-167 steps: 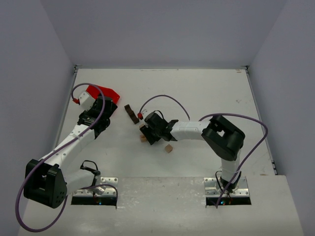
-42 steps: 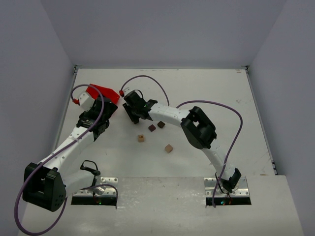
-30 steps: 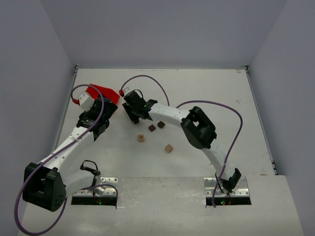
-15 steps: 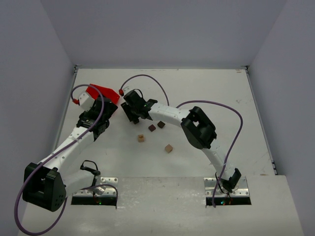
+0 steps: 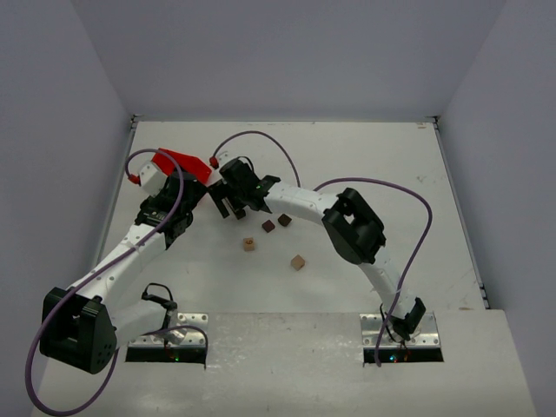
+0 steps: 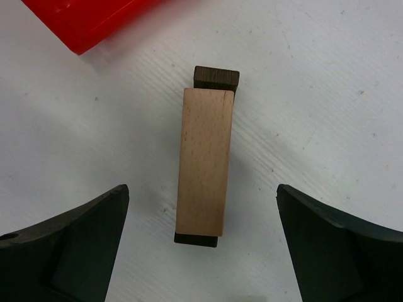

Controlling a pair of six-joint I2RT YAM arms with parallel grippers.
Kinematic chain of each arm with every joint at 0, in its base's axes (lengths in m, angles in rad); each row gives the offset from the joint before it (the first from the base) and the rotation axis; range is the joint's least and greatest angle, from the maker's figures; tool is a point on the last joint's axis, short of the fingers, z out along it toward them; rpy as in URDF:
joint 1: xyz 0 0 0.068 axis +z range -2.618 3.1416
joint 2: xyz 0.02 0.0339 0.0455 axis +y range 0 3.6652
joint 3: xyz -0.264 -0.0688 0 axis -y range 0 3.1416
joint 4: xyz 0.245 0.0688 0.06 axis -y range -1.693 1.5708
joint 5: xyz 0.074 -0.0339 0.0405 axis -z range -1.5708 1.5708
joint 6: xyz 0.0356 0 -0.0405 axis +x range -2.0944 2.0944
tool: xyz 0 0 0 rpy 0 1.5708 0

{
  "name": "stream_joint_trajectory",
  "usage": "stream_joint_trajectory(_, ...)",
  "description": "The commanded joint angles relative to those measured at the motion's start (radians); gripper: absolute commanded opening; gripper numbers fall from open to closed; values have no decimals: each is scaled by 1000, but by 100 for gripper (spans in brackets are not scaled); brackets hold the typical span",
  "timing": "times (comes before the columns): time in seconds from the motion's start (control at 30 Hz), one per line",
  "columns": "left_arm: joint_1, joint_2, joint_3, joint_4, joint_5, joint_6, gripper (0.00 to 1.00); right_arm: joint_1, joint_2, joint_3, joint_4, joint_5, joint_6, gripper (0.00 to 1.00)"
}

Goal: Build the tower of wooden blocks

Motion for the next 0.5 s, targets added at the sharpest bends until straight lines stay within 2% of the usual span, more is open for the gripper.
stream_joint_trajectory(0.0, 13, -27, -5, 39, 9, 8, 100, 1, -215, -102, 108, 9, -26, 99)
stream_joint_trajectory(0.23, 13, -49, -11, 26, 13, 6, 100, 29, -459, -404, 159, 21, 12, 99)
stream_joint_trajectory(0.47, 13, -59, -11, 11, 9, 0, 100, 99, -597, -642, 198, 46, 146, 99)
